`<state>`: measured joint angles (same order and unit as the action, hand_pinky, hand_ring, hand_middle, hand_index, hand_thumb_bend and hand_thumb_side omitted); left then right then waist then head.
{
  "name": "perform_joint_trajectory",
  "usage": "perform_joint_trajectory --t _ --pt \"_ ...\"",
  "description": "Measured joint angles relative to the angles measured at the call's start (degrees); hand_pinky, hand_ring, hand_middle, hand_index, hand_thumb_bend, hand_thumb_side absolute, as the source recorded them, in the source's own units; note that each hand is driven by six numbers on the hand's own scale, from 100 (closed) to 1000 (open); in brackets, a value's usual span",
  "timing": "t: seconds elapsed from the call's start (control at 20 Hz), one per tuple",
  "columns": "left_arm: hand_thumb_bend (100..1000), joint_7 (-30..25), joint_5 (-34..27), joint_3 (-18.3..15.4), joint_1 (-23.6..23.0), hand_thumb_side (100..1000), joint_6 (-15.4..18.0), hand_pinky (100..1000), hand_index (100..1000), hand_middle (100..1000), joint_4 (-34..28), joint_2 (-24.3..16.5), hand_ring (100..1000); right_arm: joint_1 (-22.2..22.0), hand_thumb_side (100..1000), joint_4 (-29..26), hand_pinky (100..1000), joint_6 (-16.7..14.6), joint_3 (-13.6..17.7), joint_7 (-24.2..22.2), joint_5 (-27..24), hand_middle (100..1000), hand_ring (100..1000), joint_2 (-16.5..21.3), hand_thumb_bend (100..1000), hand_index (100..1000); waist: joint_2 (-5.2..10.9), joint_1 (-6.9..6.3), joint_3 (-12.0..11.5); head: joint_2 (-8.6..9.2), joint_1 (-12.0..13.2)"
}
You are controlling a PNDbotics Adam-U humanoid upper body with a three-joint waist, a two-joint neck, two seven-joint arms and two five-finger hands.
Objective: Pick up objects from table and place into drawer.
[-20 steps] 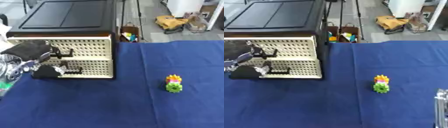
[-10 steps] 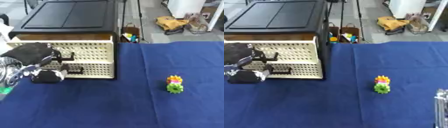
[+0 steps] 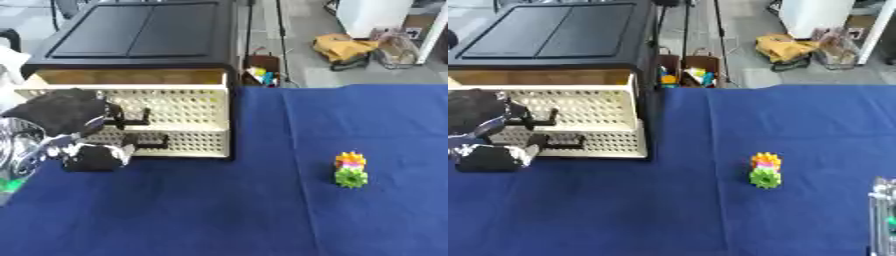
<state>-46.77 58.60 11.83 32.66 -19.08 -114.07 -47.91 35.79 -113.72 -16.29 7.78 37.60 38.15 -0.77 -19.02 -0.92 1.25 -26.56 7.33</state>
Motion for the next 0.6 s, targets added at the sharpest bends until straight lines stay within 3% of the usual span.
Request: perform_joint_trajectory --t 0.6 --pt "100 2.0 -0.2 0.0 -0.8 736 1.8 100 709 100 -0.2 0.0 100 0.0 1000 0.0 675 0.2 0.0 0.5 0.1 472 529 -0.1 100 752 0.33 0.18 -0.5 -0.07 0.0"
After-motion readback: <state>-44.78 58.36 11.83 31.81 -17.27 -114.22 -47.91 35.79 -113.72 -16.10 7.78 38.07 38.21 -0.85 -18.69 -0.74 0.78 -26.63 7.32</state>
